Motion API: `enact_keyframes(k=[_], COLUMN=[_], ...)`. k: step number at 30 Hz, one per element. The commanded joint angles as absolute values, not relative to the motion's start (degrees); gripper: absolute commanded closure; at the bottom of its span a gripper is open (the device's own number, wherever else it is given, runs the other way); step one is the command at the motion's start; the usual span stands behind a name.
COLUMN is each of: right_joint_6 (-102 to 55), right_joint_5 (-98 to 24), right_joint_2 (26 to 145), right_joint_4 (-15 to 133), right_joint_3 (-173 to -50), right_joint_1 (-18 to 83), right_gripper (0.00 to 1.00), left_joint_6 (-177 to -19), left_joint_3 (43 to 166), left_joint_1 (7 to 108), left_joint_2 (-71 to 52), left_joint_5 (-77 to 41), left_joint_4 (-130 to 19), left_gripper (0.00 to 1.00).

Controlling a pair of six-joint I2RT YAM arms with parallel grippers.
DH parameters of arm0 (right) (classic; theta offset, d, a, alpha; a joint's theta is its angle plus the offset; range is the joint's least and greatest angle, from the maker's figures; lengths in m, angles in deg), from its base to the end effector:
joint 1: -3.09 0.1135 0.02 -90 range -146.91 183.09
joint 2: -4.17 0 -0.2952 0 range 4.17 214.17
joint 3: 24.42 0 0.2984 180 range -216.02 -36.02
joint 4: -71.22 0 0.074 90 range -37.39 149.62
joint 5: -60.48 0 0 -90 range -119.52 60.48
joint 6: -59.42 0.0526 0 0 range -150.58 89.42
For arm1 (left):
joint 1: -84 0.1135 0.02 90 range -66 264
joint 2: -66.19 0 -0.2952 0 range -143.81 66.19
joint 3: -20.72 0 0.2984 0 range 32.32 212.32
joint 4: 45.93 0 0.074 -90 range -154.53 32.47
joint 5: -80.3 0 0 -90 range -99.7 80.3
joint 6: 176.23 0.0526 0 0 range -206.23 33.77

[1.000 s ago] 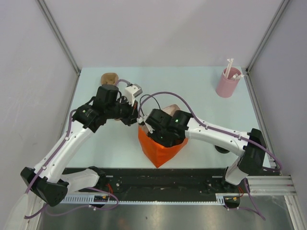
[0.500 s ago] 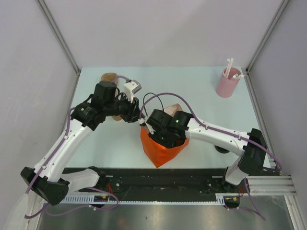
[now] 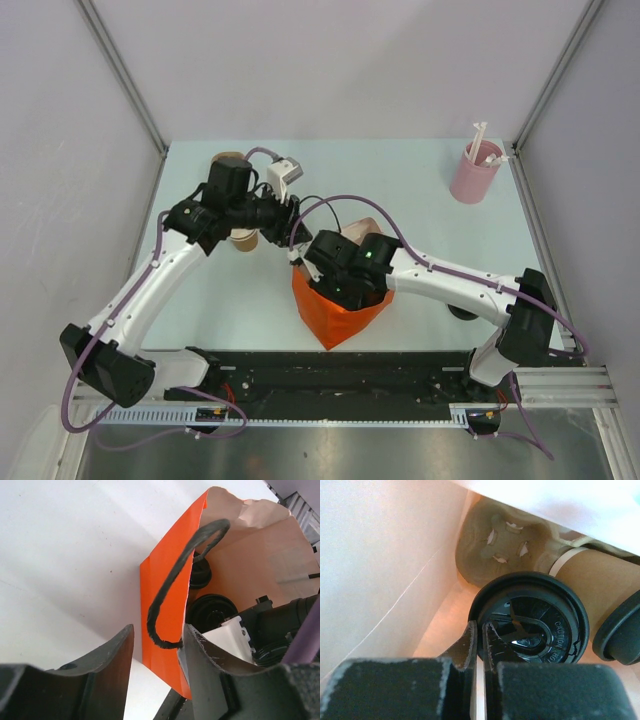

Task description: Pack the takeout coffee

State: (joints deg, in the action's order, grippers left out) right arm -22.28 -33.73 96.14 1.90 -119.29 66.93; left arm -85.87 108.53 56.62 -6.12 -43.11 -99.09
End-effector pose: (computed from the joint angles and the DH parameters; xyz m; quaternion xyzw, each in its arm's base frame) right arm 0.1635 0.3417 0.3077 -0.4624 0.8621 0.1493 0.1439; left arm 0.2630 -0.1688 0.4024 0.3291 0.8042 -0.3495 0.3505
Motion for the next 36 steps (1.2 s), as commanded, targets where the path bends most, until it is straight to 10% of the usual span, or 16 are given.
enact_keyframes(k=[1, 7, 13, 36], right_joint_6=[-24.08, -23.9, -23.2, -16.25], right_joint_5=[-32.86, -33.21, -33.56, -32.68], right_joint_2=[96.28, 96.19, 95.76, 97.16], right_joint_4=[1.26, 1.43, 0.99, -3.84], right_joint_3=[-117.85, -117.85, -117.85, -117.32], right_joint_1=[66.37, 66.02, 65.85, 65.4], right_gripper=[1.0, 1.0, 1.0, 1.0], left_joint_6=[-83.77, -81.57, -81.48, -84.03], left_joint_3=[105.89, 102.2, 102.02, 108.16], left_joint_1=[54.56, 51.57, 51.3, 51.48], left_joint_2=[-6.32, -5.62, -4.83, 0.89], left_joint_5=[-51.53, -52.77, -51.27, -36.94], left_joint_4=[-97.43, -97.43, -97.52, -98.4], left_gripper=[0.5, 0.5, 0.99, 1.0])
